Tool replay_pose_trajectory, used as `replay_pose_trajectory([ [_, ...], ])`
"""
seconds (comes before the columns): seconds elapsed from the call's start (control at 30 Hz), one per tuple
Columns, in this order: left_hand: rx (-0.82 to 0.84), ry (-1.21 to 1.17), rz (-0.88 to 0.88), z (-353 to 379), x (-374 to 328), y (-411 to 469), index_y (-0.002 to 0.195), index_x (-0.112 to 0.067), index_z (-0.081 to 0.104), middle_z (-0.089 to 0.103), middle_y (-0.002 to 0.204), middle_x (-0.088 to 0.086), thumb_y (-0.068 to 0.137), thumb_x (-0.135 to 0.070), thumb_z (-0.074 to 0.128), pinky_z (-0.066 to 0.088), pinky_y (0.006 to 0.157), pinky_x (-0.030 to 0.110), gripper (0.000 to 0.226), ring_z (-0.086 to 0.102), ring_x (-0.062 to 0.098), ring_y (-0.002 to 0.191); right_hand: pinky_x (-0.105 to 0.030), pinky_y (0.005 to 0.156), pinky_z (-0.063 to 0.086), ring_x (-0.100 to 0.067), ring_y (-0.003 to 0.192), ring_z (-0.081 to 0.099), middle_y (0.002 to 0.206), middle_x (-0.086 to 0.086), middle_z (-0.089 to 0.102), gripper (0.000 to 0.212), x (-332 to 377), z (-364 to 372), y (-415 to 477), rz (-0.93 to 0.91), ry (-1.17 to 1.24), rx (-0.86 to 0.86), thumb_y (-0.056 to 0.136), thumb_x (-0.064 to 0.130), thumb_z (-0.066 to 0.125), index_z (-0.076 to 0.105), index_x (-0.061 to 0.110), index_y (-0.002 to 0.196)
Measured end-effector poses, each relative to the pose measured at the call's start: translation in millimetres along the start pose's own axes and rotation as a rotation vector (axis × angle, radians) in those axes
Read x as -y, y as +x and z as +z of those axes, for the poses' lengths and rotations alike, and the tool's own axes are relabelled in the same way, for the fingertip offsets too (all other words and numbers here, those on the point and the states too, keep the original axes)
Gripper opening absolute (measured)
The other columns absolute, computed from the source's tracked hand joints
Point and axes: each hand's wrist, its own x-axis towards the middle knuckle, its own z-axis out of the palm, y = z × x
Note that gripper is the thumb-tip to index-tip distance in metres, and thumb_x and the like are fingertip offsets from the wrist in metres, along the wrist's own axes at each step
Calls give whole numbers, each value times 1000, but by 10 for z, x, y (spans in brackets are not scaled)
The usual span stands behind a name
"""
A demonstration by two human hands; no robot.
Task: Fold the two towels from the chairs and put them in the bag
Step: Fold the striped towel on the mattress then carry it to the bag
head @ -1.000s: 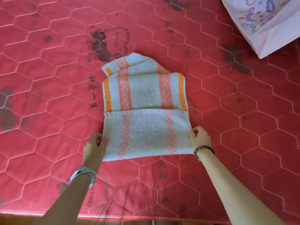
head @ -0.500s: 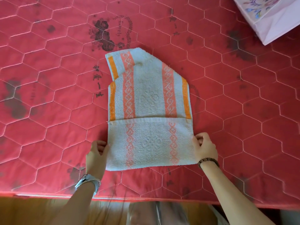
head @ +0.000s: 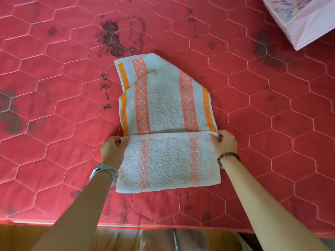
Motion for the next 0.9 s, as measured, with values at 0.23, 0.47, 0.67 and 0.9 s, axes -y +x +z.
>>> replay_pose_trajectory([
  [0.23,-38,-138,52,-41,-217,116,119,-5,63,67,103,6,91,-16,70,54,84,34,31,62,20,92,-25,64,45,-16,85,58,98,-1,65,30,262,-50,139,69,164,50,90,34,65,63,11,109],
  [0.47,-33,-270,35,-57,-779,670,94,-13,68,57,74,4,99,-31,60,36,49,19,20,44,14,56,-30,91,37,-27,126,50,133,-9,55,50,964,-124,761,-20,211,189,96,35,57,52,3,134],
  [0.67,-97,-417,53,-54,-1192,988,118,-18,64,66,84,-7,93,-2,64,50,60,24,29,54,12,67,-25,70,40,-12,76,48,83,0,55,17,1279,-97,1110,-151,384,50,94,8,56,66,10,106],
  [0.9,-176,-457,58,47,-1197,1055,128,-12,58,66,113,0,92,6,54,51,71,23,40,61,13,91,-11,62,42,-20,94,57,98,-7,63,33,1192,-72,1156,-57,300,83,87,-10,46,66,8,105],
])
